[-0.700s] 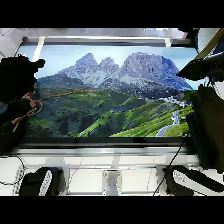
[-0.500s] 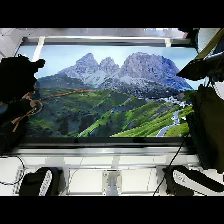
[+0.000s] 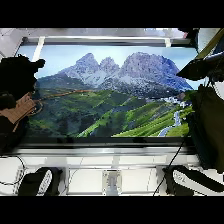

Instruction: Fold the clothes and pants, and hang the long-sleeved shirts on hangers.

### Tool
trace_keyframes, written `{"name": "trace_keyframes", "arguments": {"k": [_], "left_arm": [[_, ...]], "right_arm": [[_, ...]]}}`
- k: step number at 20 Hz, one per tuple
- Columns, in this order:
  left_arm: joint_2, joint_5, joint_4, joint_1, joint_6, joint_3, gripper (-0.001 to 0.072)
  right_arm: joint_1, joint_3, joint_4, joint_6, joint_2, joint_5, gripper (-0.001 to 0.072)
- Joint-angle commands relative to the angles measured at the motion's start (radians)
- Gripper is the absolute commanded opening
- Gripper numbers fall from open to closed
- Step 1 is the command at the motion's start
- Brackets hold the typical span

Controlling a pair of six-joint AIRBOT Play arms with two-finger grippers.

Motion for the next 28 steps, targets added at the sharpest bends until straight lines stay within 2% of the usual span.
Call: {"name": "trace_keyframes", "arguments": {"k": [1, 3, 5, 6, 9, 13, 17, 18, 19, 20, 21, 22, 23, 24, 25, 28], "left_arm": [[-0.212, 0.106, 0.118, 0.079, -0.098, 0.008, 0.0628], [-0.366, 0.107, 0.086, 0.146, -0.108, 0.037, 0.0627], [-0.513, 0.122, -0.002, 0.231, -0.169, 0.097, 0.0628], [-0.571, 0.137, -0.068, 0.273, -0.198, 0.13, 0.0627], [-0.716, 0.231, -0.336, 0.391, -0.202, 0.225, 0.0627], [-0.84, 0.375, -0.636, 0.472, -0.192, 0.28, 0.0627], [-0.918, 0.461, -0.819, 0.485, -0.087, 0.282, 0.062], [-0.935, 0.488, -0.869, 0.485, -0.051, 0.282, 0.0577], [-0.952, 0.506, -0.916, 0.484, -0.009, 0.282, 0.0568], [-0.972, 0.509, -0.959, 0.484, 0.028, 0.282, 0.0569], [-0.99, 0.509, -0.986, 0.484, 0.043, 0.282, 0.0568], [-1.005, 0.516, -0.998, 0.484, 0.043, 0.283, 0.0568], [-1.015, 0.542, -1.001, 0.484, 0.042, 0.283, 0.0515], [-1.017, 0.582, -1.001, 0.484, 0.043, 0.283, 0.0298], [-1.017, 0.61, -1.001, 0.481, 0.043, 0.29, 0.0013], [-0.991, 0.528, -1.001, 0.479, 0.156, 0.367, 0.0022]], "right_arm": [[0.0, 0.001, 0.0, -0.044, 0.0, -0.048, 0.001], [0.0, 0.001, 0.0, -0.075, 0.001, -0.203, 0.001], [0.0, 0.001, 0.0, -0.075, 0.001, -0.343, 0.0011], [0.0, 0.001, 0.002, -0.075, 0.001, -0.41, 0.001], [0.001, 0.001, 0.007, -0.074, 0.001, -0.607, 0.001], [0.0, 0.002, 0.077, -0.074, 0.003, -0.639, 0.001], [0.0, 0.002, 0.121, -0.066, 0.003, -0.671, 0.0012], [0.0, 0.002, 0.145, -0.066, 0.003, -0.674, 0.0061], [0.001, 0.002, 0.163, -0.066, 0.003, -0.674, 0.0182], [0.001, 0.002, 0.182, -0.066, 0.003, -0.671, 0.0362], [0.001, 0.002, 0.197, -0.066, 0.003, -0.673, 0.0482], [0.001, 0.002, 0.205, -0.066, 0.003, -0.682, 0.0486], [0.0, 0.002, 0.21, -0.066, 0.003, -0.682, 0.0486], [0.001, 0.002, 0.214, -0.066, 0.003, -0.68, 0.0486], [0.0, 0.002, 0.22, -0.066, 0.003, -0.68, 0.0486], [0.0, 0.002, 0.233, -0.066, 0.003, -0.679, 0.0483]]}}
